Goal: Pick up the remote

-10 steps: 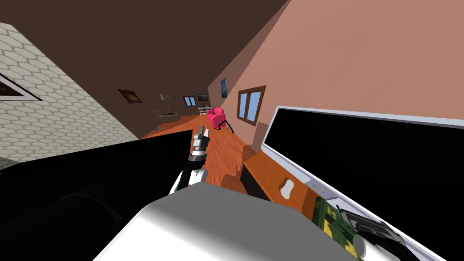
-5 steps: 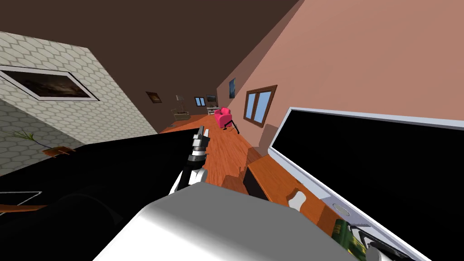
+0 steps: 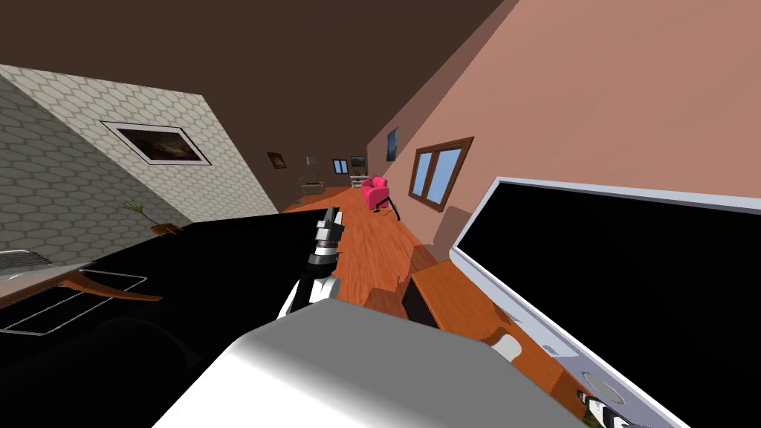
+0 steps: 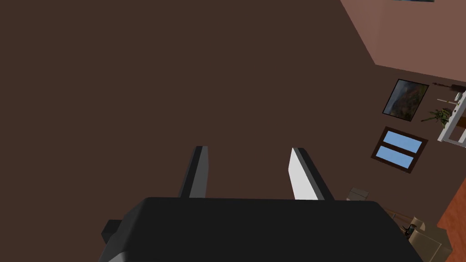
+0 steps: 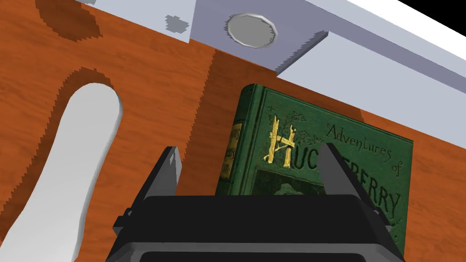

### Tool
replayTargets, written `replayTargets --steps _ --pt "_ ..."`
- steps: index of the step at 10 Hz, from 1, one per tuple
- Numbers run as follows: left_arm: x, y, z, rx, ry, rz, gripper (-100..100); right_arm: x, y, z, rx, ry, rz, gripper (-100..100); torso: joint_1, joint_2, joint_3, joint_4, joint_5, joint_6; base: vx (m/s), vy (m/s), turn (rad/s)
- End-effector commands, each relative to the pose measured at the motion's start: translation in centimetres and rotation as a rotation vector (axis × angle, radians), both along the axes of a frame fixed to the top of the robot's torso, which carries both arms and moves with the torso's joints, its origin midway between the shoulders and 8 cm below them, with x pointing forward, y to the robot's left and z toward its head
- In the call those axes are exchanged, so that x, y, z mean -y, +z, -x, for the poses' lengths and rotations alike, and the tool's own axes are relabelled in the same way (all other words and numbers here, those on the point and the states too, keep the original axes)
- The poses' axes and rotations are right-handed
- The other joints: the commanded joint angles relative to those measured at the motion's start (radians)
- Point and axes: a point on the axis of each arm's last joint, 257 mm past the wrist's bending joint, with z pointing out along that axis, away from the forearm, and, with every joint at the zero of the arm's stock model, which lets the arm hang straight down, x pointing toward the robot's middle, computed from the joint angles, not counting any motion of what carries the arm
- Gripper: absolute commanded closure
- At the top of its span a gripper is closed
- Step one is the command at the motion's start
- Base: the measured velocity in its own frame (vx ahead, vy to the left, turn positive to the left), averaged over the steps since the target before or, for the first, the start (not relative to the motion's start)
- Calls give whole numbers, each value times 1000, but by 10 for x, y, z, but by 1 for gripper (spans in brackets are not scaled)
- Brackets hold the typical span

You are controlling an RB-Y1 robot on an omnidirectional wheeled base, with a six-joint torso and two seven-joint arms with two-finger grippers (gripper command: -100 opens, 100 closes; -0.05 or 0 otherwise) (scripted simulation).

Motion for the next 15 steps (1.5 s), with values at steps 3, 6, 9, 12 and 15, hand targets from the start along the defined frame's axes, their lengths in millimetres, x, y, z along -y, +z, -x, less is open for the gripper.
replayTargets --steps 3,6,9,12,15 --pt "0 0 0 0 0 0 0 -9 -24 25 0 -107 -111 -100 0 -1 0 0 0 0 10 -21 150" --pt "0 0 0 0 0 0 0 -23 -50 54 20 -258 -244 -100 0 -1 -1 0 0 0 21 -26 225" --pt "0 0 0 0 0 0 0 -40 -66 70 13 -342 -341 -100 0 1 1 0 0 0 -1 -34 146" --pt "0 0 0 0 0 0 0 -65 -86 88 25 -472 -469 -100 0 -1 0 0 0 1 12 -27 193" --pt "0 0 0 0 0 0 0 -91 -101 100 27 -582 -585 -100 0 0 0 0 0 0 2 -28 202"
